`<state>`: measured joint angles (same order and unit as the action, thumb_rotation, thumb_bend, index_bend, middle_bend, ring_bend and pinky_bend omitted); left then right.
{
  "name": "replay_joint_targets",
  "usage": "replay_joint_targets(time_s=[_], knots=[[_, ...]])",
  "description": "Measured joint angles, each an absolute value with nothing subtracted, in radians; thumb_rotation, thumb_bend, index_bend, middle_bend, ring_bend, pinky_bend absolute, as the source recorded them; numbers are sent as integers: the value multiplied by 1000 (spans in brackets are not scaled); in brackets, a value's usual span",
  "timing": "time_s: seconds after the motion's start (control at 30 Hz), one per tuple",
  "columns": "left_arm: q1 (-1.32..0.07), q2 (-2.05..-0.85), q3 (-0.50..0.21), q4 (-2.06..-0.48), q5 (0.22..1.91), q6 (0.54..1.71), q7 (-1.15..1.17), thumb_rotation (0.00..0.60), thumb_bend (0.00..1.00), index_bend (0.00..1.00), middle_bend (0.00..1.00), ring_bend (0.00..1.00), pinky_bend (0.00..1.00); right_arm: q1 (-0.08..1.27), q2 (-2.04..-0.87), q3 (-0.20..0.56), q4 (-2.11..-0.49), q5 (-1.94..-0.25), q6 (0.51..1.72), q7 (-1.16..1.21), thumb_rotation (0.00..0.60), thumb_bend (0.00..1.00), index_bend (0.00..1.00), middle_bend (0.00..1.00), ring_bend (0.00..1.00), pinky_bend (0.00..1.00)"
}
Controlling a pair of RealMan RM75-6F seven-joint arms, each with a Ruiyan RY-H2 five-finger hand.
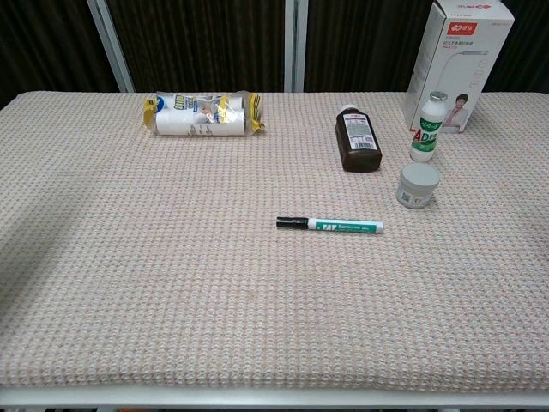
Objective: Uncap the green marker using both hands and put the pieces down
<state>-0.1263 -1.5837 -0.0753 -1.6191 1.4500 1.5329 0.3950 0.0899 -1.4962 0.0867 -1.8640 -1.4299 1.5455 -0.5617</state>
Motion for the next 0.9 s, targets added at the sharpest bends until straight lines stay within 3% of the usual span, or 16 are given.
replay_joint_targets(time_s=[0.23, 0.33, 0.4, 0.53, 0.63, 0.9], knots=[[-132, -1575, -66, -1642, 1462, 1520, 384, 600, 2, 166, 165, 119, 163, 106, -1504, 89, -1883, -1386, 1504, -607, 600, 92, 99, 80, 0, 0], [-132, -1567, -56, -1649, 1472, 1516, 381, 600, 1, 175, 165, 119, 164, 113, -1508, 90, -1899, -1367, 1494, -652, 600, 92, 130, 148, 23, 2], [-133, -1565, -57, -1649, 1467, 1509, 377, 600, 1, 176, 164, 119, 163, 119, -1515, 94, -1909, -1357, 1494, -694, 600, 92, 206, 210, 83, 60], [-145, -1563, -72, -1638, 1449, 1487, 366, 600, 2, 175, 165, 114, 151, 142, -1528, 114, -1932, -1335, 1490, -791, 600, 92, 321, 331, 256, 347], [-162, -1564, -81, -1616, 1450, 1470, 353, 600, 2, 176, 165, 104, 139, 173, -1543, 139, -1949, -1311, 1480, -880, 600, 92, 394, 363, 355, 473], [-226, -1560, -92, -1555, 1474, 1399, 403, 600, 2, 180, 165, 94, 125, 297, -1672, 237, -1916, -1134, 1427, -1047, 600, 100, 467, 430, 380, 509]])
